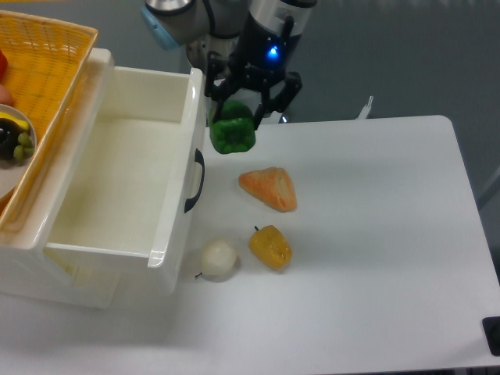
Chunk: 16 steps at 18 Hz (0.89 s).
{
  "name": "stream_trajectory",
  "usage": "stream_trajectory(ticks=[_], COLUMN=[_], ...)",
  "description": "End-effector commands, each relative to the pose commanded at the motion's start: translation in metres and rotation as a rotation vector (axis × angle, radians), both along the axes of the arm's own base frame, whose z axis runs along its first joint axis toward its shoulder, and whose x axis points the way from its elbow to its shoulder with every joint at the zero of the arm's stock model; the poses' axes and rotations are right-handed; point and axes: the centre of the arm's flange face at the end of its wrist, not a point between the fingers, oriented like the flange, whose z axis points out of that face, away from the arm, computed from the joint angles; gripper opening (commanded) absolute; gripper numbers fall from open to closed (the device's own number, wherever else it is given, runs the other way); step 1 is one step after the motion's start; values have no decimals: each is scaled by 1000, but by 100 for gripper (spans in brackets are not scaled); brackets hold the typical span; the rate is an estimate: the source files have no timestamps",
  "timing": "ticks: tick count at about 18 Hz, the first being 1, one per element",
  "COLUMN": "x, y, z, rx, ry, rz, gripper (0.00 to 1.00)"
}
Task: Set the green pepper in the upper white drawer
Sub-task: 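Move the held pepper over the open drawer's interior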
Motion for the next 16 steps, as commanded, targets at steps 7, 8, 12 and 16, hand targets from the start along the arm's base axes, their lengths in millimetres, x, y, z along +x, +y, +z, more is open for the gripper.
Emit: stream_trajectory(ticks=[7,8,12,16], x=[20,25,38,45], y=[18,23,35,42], z=[-7,-9,-15,-22], rx=[4,1,-9,-18], ry=[-38,-41,-51,-62], rz=[-23,-37,-72,-94], gripper=[56,56,56,56])
